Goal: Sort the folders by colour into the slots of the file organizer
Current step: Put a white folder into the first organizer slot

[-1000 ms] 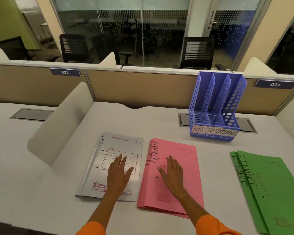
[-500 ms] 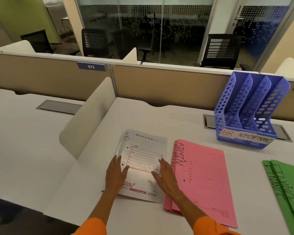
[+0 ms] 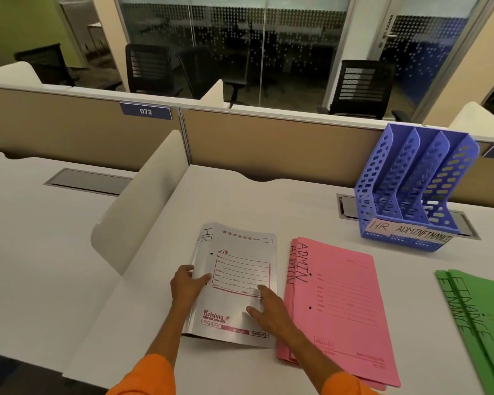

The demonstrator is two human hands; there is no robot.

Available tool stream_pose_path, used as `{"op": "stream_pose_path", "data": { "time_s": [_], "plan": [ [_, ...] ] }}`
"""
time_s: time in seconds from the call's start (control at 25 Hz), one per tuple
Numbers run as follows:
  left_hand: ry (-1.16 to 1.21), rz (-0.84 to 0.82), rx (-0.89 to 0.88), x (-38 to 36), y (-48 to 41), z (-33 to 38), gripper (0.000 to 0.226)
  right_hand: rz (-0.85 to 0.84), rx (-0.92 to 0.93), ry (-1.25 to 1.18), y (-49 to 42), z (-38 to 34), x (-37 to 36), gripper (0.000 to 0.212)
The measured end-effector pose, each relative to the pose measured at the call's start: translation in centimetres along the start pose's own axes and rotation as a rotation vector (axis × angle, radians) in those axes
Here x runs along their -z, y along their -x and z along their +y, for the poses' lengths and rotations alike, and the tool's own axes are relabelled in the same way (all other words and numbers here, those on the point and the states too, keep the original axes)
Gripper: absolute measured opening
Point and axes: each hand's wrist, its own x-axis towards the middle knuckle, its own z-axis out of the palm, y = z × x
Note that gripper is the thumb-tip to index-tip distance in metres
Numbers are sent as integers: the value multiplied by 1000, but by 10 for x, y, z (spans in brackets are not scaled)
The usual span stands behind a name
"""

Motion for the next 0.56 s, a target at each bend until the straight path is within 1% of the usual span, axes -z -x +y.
{"op": "stream_pose_path", "data": {
  "time_s": [0.12, 0.2, 0.28, 0.32, 0.44, 0.48, 0.52, 0.56],
  "plan": [
    [60, -121, -24, 3, -2, 6, 75, 0, -10, -48, 1, -1, 5, 74],
    [53, -122, -58, 5, 0, 12, 77, 8, -7, -76, 2, -5, 7, 75],
    [49, -94, -110, 6, 4, 24, 76, 26, 12, -146, 3, -13, 12, 71],
    [55, -78, -143, 6, 7, 32, 74, 53, 34, -187, 3, -18, 17, 65],
    [135, -19, -215, 5, 16, 60, 69, 177, 89, -303, 4, -46, 43, 39],
    [178, 9, -239, 3, 21, 70, 67, 214, 107, -345, 5, -57, 54, 36],
    [216, 42, -270, 0, 27, 80, 65, 240, 113, -371, 7, -67, 67, 38],
    [249, 75, -302, -5, 34, 91, 62, 252, 124, -391, 9, -76, 79, 46]
  ]
}}
